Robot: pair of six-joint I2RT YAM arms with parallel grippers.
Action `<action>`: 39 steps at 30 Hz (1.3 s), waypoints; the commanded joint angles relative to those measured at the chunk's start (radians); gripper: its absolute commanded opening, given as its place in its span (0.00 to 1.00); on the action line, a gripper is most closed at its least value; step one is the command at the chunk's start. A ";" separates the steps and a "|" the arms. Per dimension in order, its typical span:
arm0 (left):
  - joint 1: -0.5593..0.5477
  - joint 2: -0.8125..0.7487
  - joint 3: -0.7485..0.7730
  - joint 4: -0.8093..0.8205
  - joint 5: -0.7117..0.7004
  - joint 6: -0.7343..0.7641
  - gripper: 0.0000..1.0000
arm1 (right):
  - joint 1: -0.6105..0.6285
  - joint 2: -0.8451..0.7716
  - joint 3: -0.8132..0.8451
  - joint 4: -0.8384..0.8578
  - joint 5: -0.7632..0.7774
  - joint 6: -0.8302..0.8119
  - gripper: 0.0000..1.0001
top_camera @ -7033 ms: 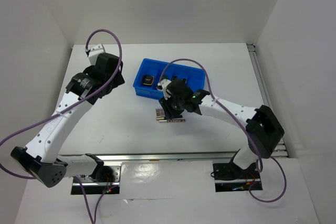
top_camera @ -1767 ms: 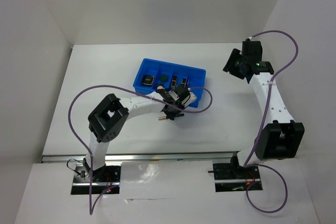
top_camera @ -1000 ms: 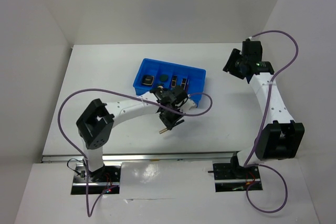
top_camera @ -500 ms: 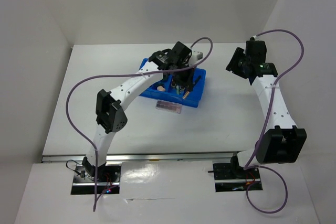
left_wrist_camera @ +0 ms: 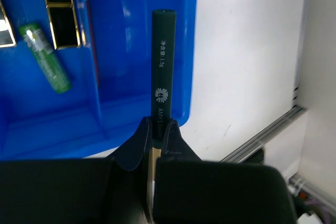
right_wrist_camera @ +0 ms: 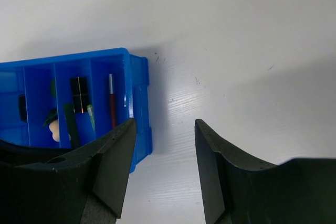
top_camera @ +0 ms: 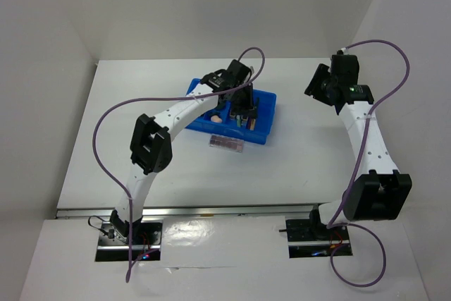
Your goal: Organize the makeup
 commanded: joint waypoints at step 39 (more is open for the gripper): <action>-0.197 -0.302 -0.582 0.134 -0.639 0.506 0.77 | -0.007 -0.066 -0.048 -0.008 -0.034 -0.030 0.56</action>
